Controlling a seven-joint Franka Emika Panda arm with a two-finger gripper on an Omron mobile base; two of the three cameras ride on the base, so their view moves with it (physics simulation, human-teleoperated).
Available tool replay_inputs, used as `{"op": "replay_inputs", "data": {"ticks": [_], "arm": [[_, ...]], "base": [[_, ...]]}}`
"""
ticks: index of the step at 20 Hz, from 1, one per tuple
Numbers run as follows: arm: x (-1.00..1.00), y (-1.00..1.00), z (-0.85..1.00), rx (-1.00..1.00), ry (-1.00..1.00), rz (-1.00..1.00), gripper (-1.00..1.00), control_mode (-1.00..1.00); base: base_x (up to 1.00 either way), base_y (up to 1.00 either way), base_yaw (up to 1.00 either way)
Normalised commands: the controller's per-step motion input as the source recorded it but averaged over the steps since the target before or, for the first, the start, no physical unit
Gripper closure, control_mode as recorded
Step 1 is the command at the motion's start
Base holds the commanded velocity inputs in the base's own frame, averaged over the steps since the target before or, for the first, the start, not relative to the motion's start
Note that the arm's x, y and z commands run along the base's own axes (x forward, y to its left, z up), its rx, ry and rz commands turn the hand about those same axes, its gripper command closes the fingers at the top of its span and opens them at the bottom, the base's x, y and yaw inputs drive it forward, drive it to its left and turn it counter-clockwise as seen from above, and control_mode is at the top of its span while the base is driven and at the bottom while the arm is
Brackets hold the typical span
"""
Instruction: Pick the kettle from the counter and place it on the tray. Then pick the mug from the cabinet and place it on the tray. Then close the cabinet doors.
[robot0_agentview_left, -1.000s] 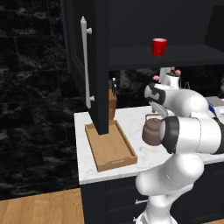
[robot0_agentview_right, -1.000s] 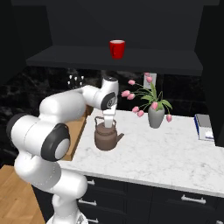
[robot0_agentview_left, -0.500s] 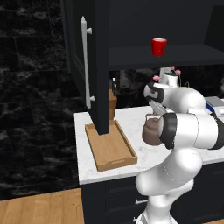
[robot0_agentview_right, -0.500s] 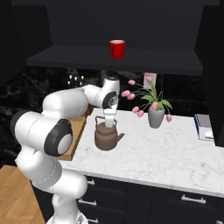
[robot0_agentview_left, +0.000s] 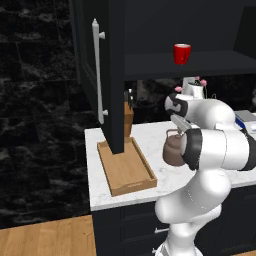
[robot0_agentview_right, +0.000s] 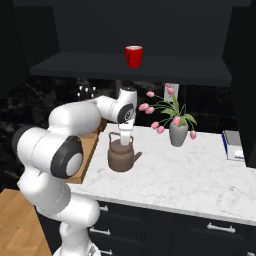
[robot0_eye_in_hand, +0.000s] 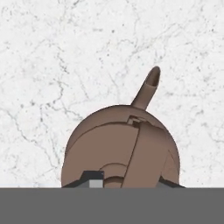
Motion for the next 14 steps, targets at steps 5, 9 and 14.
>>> {"op": "replay_inputs", "data": {"ticks": [5, 9, 14], "arm": [[-0.31, 0.04, 0.17, 0.00, -0.10, 0.00, 1.00, -1.00], [-0.34, 0.17, 0.40, 0.00, -0.16, 0.00, 1.00, -1.00], [-0.29, 0.17, 0.48, 0.00, -0.16, 0.00, 1.00, -1.00]], "base": [[0.00, 0.00, 0.00], [0.00, 0.00, 0.00], [0.00, 0.00, 0.00]]}}
